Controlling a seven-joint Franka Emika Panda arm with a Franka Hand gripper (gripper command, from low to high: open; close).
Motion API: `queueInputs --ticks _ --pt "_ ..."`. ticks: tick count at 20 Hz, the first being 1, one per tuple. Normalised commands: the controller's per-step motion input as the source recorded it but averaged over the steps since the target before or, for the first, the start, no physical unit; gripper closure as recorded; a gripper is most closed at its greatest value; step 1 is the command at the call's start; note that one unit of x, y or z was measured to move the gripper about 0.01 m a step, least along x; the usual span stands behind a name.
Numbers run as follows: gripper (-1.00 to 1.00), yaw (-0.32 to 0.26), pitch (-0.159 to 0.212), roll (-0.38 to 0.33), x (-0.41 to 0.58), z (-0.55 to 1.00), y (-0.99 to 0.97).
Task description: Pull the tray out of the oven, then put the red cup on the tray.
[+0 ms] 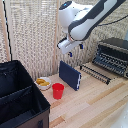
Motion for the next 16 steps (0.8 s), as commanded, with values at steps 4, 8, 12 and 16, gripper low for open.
queueInputs --ticks 4,8,12,16 --pt "-1.00 0.102 -0.003 -0.331 0.000 -0.08 -0.41" --pt "-1.00 0.097 0.000 -0.323 0.000 -0.08 -0.45" --pt "-1.00 0.090 -0.002 -0.329 0.000 -0.05 -0.45" --pt "-1.00 0.100 -0.002 -0.324 0.000 -0.08 -0.44"
